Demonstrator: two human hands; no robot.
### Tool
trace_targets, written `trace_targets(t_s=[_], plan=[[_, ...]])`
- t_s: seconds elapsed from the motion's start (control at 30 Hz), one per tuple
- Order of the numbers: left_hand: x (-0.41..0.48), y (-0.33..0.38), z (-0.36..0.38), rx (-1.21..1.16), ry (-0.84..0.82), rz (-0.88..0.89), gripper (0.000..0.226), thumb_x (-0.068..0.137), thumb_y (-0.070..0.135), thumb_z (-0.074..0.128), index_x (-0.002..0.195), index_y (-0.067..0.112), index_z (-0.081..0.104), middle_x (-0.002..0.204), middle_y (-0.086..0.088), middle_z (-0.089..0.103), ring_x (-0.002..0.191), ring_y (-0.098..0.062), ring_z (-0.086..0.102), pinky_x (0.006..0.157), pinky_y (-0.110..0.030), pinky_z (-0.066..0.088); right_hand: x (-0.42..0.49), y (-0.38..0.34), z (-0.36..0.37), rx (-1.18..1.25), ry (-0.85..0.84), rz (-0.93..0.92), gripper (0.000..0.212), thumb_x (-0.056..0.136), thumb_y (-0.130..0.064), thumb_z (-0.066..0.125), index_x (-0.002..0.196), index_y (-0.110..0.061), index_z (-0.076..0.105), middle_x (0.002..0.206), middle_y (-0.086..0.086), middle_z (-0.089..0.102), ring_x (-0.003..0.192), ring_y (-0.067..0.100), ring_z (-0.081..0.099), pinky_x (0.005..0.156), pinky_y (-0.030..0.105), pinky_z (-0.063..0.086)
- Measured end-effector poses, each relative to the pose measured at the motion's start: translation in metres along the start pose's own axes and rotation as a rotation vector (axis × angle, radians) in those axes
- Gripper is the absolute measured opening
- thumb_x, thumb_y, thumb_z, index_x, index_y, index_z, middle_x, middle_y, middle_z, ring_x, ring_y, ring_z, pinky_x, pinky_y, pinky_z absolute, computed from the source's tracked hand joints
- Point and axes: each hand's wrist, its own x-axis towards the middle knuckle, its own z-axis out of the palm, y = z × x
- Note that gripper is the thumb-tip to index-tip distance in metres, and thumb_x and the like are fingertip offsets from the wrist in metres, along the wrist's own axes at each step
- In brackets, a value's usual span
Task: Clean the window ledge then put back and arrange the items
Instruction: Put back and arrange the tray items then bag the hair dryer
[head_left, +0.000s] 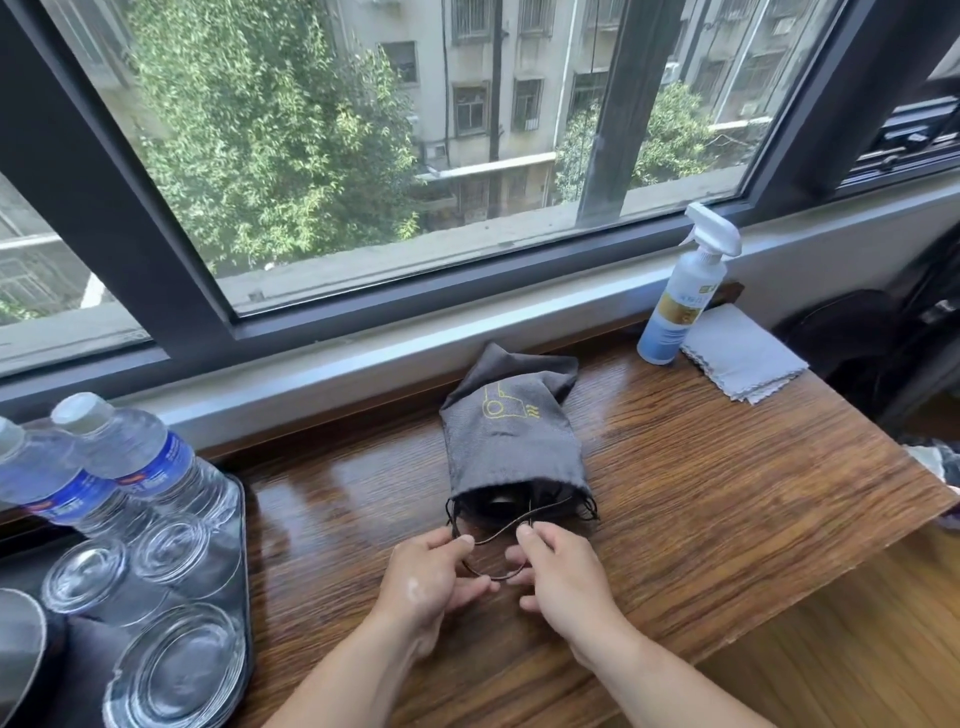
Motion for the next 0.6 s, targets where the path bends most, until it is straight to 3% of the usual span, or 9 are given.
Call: trace_targets(t_s=[0.1, 0.17, 0.3, 0.4, 0.47, 0.53, 0.6], plan=[[0.009, -0.004, 0.01, 0.004, 0.068, 0.081, 0.016, 0.1, -0.003, 0.056, 0.095, 0.004, 0.071, 0.084, -0.02, 0.074, 0.061, -0.033, 0.071, 0.051, -0.025, 0.059, 0.002, 0.009, -0.009, -0.015, 0.019, -0.046, 0.014, 0.099, -0.02, 0.058, 0.111, -0.016, 0.065, 0.086, 0.003, 0.073, 0.064, 0.014, 0.071, 0.052, 0.036, 0.058], [0.013, -0.006, 0.015, -0.03, 0.156, 0.114, 0.012, 0.098, -0.005, 0.059, 0.093, 0.005, 0.063, 0.085, -0.018, 0.065, 0.062, -0.034, 0.069, 0.048, -0.024, 0.058, 0.003, 0.012, -0.009, 0.052, 0.032, -0.054, 0.028, 0.095, -0.014, 0.064, 0.123, -0.017, 0.058, 0.084, 0.005, 0.074, 0.066, 0.018, 0.073, 0.054, 0.031, 0.057], [0.02, -0.013, 0.019, -0.039, 0.252, 0.165, 0.021, 0.093, -0.006, 0.065, 0.081, 0.006, 0.053, 0.081, -0.018, 0.054, 0.061, -0.031, 0.069, 0.05, -0.026, 0.059, 0.004, 0.014, -0.004, 0.134, 0.056, -0.081, 0.046, 0.084, -0.008, 0.077, 0.122, -0.017, 0.053, 0.091, 0.006, 0.073, 0.07, 0.02, 0.074, 0.064, 0.035, 0.061], [0.014, -0.015, 0.017, -0.006, 0.212, 0.221, 0.017, 0.091, -0.008, 0.067, 0.08, 0.001, 0.058, 0.075, -0.015, 0.056, 0.054, -0.014, 0.066, 0.056, -0.028, 0.062, 0.005, 0.017, 0.003, -0.041, 0.14, -0.235, 0.063, 0.071, -0.017, 0.089, 0.119, -0.026, 0.049, 0.095, -0.004, 0.07, 0.067, 0.007, 0.072, 0.074, 0.026, 0.057], [0.009, -0.014, 0.014, 0.018, 0.185, 0.246, 0.01, 0.09, -0.009, 0.069, 0.084, -0.004, 0.062, 0.071, -0.017, 0.064, 0.058, -0.019, 0.069, 0.06, -0.03, 0.064, 0.003, 0.017, 0.004, -0.148, 0.171, -0.355, 0.074, 0.068, -0.022, 0.091, 0.126, -0.033, 0.045, 0.097, -0.009, 0.066, 0.068, 0.003, 0.07, 0.071, 0.016, 0.052], [0.008, -0.012, 0.008, 0.08, 0.174, 0.287, 0.007, 0.088, -0.006, 0.073, 0.085, -0.005, 0.067, 0.071, -0.02, 0.072, 0.064, -0.025, 0.071, 0.07, -0.039, 0.064, 0.006, 0.019, 0.002, -0.225, 0.132, -0.428, 0.083, 0.07, -0.029, 0.089, 0.138, -0.043, 0.042, 0.097, -0.011, 0.064, 0.07, 0.005, 0.068, 0.073, 0.018, 0.054], [0.011, -0.011, 0.001, 0.187, 0.181, 0.327, 0.008, 0.085, -0.002, 0.077, 0.082, 0.001, 0.07, 0.072, -0.018, 0.075, 0.068, -0.029, 0.072, 0.074, -0.038, 0.063, 0.011, 0.022, -0.003, -0.394, 0.111, -0.504, 0.077, 0.073, -0.05, 0.08, 0.141, -0.048, 0.044, 0.094, -0.015, 0.063, 0.071, 0.006, 0.066, 0.075, 0.024, 0.055]])
